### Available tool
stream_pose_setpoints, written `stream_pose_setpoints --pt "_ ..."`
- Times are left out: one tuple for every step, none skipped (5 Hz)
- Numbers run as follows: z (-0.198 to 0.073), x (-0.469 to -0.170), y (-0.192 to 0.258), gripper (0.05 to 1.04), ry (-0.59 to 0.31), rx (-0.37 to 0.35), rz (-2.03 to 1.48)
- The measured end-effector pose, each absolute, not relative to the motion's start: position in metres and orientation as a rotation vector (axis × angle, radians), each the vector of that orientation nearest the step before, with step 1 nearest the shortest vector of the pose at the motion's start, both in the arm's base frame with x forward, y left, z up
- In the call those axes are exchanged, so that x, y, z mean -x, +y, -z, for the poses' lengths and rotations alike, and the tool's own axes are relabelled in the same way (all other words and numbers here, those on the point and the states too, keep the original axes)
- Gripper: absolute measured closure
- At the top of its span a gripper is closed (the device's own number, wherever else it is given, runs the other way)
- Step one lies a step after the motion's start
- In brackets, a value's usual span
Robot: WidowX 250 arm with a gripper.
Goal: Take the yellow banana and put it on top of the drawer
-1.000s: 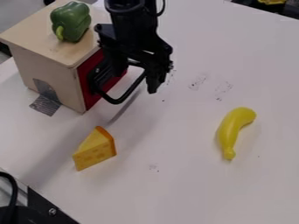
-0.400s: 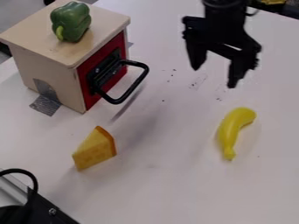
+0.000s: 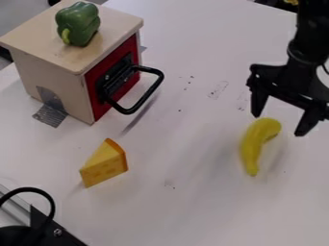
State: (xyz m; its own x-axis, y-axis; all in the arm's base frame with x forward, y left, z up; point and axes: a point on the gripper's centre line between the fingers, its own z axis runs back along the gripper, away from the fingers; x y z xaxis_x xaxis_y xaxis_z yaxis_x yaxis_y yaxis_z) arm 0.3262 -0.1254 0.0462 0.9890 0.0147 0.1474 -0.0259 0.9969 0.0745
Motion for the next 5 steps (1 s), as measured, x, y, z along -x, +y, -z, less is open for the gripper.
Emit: stream_pose_setpoints --pt "-0.029 -0.326 -0.129 0.086 -0.113 -0.095 -0.053" --pt "-0.022 -0.325 -0.124 0.086 -0.087 -0.093 -0.083" --pt "-0.018 -0.325 -0.116 0.085 -0.068 -0.066 -0.133" --pt "-0.028 -0.328 -0.113 0.086 -0.097 -0.050 -0.125" --pt "-0.056 -0.328 -0.112 0.085 -0.177 -0.021 -0.117"
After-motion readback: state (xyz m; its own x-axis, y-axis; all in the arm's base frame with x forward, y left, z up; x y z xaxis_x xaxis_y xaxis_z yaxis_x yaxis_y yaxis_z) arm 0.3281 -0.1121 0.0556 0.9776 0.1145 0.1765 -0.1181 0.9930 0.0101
